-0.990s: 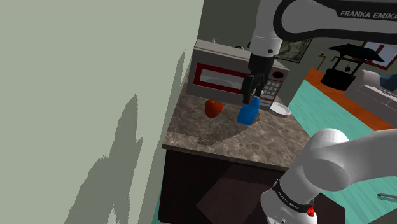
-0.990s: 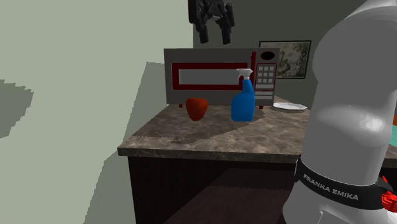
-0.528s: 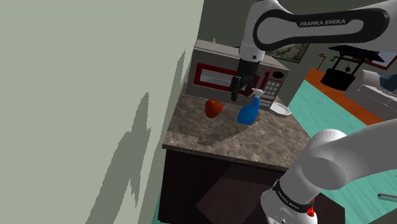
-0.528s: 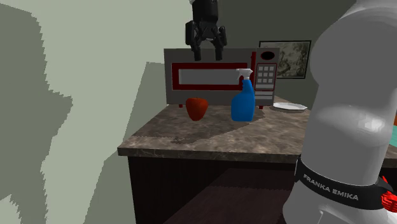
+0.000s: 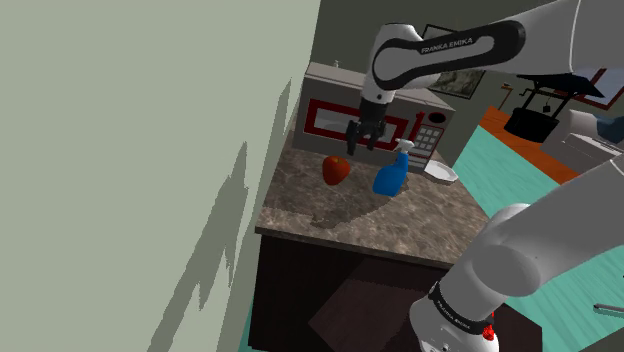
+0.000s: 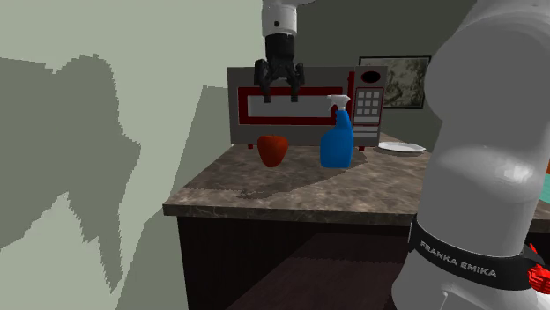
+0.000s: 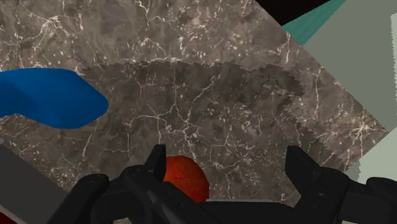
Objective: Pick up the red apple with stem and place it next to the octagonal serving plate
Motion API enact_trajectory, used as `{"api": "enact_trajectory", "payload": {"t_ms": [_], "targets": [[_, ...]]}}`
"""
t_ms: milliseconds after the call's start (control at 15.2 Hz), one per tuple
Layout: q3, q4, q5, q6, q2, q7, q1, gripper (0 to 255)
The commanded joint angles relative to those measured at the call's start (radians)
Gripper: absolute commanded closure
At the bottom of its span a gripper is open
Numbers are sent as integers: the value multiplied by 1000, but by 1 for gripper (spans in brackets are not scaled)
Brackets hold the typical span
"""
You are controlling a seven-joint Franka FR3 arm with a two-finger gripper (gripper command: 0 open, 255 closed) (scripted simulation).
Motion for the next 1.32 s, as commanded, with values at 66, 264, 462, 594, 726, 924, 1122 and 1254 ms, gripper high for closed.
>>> {"api": "enact_trajectory", "payload": {"t_ms": [66,264,462,594,726,924,1122,1254], "targets": [[-31,62,20,71,112,-22,-12,0],[-59,125,50,127,215,-49,-25,0],[-83,197,91,173,318,-80,-39,0],[-91,233,111,189,365,-95,-48,0],[-90,219,116,215,377,-98,-48,0],[-89,201,123,253,397,-103,-48,0],[-88,186,129,286,416,-107,-47,0],[-88,186,129,286,416,-107,-48,0]]}}
